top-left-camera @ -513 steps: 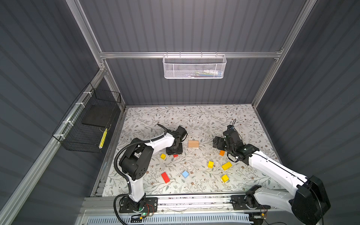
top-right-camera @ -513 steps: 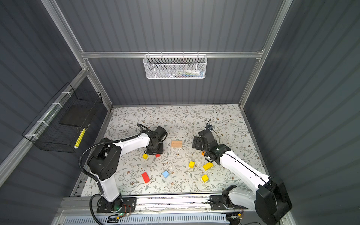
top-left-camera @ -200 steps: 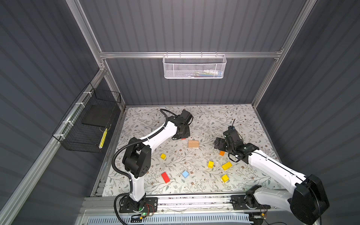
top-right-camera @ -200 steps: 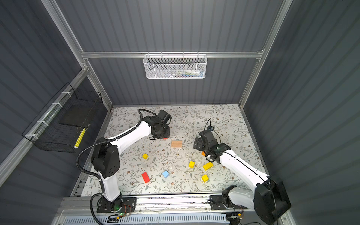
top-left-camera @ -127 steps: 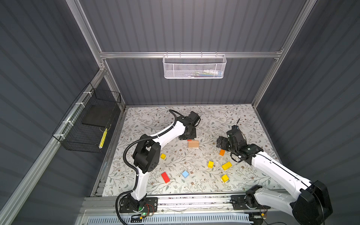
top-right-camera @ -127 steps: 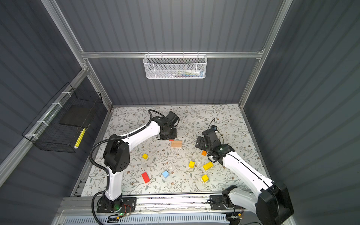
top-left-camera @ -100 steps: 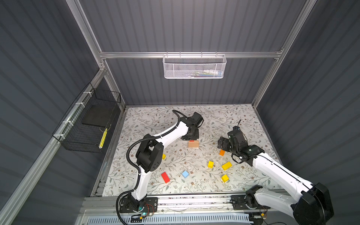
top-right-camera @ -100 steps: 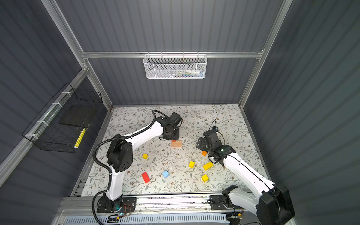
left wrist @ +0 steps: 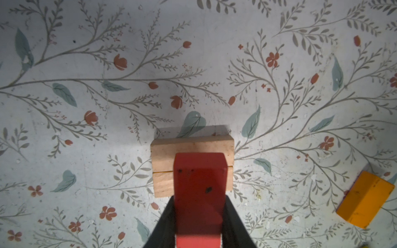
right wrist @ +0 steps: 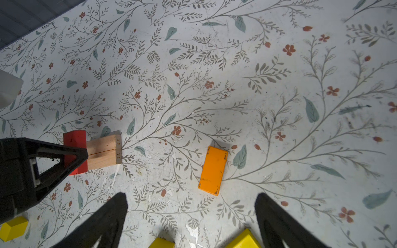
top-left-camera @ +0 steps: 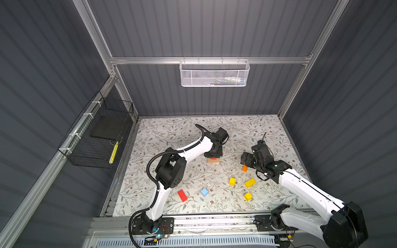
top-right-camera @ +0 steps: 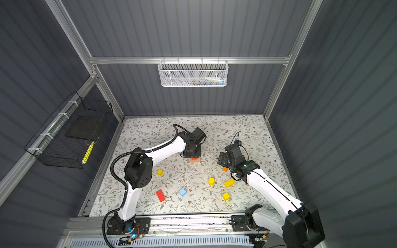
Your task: Build the wood block tower
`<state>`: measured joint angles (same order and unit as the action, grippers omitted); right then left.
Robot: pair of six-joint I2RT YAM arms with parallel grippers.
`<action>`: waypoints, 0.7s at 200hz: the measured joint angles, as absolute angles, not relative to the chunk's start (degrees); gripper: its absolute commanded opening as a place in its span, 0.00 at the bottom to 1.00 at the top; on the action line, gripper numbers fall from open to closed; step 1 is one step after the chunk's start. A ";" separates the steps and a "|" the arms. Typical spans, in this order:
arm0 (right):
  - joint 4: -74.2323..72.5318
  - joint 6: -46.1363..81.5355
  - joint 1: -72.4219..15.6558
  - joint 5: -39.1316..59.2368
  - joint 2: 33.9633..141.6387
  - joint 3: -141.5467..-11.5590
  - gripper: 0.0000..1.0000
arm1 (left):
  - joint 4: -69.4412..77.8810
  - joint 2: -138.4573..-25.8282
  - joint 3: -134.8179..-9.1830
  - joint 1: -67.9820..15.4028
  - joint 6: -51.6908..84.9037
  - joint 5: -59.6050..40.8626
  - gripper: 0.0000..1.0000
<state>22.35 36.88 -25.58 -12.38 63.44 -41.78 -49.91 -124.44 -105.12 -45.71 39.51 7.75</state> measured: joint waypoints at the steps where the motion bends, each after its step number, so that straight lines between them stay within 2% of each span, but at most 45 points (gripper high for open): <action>1: 22.35 36.88 -25.56 -12.38 63.44 -41.78 0.95 | -49.91 -124.44 -105.12 -45.71 39.53 7.77 0.00; 140: 22.33 37.06 -25.21 -11.57 65.91 -41.78 0.95 | -49.93 -125.40 -105.06 -45.71 41.21 8.71 0.00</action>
<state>22.33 37.06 -25.21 -11.57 65.91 -41.78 -49.93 -125.40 -105.06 -45.71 41.21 8.71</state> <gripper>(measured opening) 0.946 0.312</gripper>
